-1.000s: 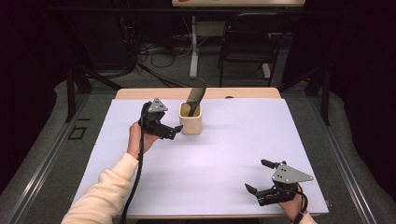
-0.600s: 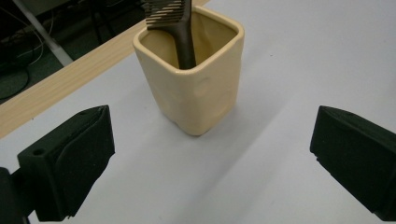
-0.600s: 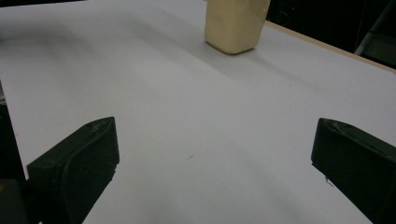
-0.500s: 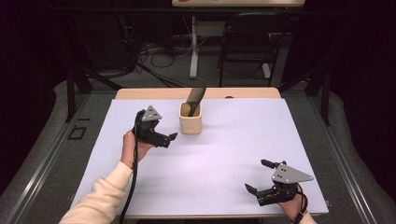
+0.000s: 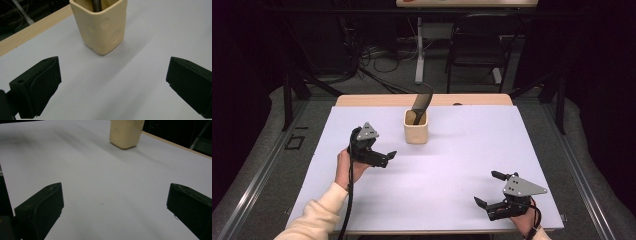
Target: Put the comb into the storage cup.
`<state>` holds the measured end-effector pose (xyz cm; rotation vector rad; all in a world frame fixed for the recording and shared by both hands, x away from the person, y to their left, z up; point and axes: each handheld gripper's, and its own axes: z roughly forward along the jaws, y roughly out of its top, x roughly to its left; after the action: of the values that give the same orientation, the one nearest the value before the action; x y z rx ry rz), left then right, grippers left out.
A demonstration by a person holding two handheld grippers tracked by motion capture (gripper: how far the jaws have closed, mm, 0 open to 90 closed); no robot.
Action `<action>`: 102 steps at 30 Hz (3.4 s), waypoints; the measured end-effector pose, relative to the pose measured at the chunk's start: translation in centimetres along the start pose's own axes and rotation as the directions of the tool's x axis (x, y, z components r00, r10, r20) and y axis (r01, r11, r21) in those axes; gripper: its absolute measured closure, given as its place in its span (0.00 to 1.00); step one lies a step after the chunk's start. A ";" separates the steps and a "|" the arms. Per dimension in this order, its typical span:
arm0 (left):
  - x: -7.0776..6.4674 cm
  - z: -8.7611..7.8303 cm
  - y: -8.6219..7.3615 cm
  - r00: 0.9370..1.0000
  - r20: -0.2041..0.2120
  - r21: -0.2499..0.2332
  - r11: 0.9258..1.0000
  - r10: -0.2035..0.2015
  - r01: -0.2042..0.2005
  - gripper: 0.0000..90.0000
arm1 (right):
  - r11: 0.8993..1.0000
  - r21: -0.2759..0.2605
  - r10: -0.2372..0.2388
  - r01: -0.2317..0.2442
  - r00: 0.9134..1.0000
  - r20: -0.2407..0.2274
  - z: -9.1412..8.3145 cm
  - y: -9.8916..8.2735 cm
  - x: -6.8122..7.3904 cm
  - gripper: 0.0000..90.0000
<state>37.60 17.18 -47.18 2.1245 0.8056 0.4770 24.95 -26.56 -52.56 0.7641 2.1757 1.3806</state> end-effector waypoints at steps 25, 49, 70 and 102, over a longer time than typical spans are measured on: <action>-0.8 -2.2 -2.5 0.999 0.031 -0.025 0.999 -0.036 0.036 0.00 | 1.000 -0.001 0.002 -0.002 1.000 0.001 0.1 0.0 0.0 0.00; -1.9 -4.1 -5.7 0.998 0.016 -0.038 0.997 -0.060 0.061 0.00 | 1.000 0.000 0.000 0.000 1.000 0.003 0.1 0.0 0.0 0.00; -3.0 -5.2 -8.8 0.998 -0.005 -0.027 0.997 -0.069 0.069 0.00 | 1.000 0.004 0.004 -0.004 1.000 0.003 0.1 0.0 0.0 0.00; -4.7 -6.3 -12.1 0.997 -0.022 -0.037 0.997 -0.074 0.073 0.00 | 1.000 0.010 0.006 -0.006 1.000 0.002 0.2 -0.1 0.0 0.00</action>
<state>25.92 23.21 -53.11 2.0524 0.8788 0.4750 25.09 -26.47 -52.72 0.7763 2.1821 1.3718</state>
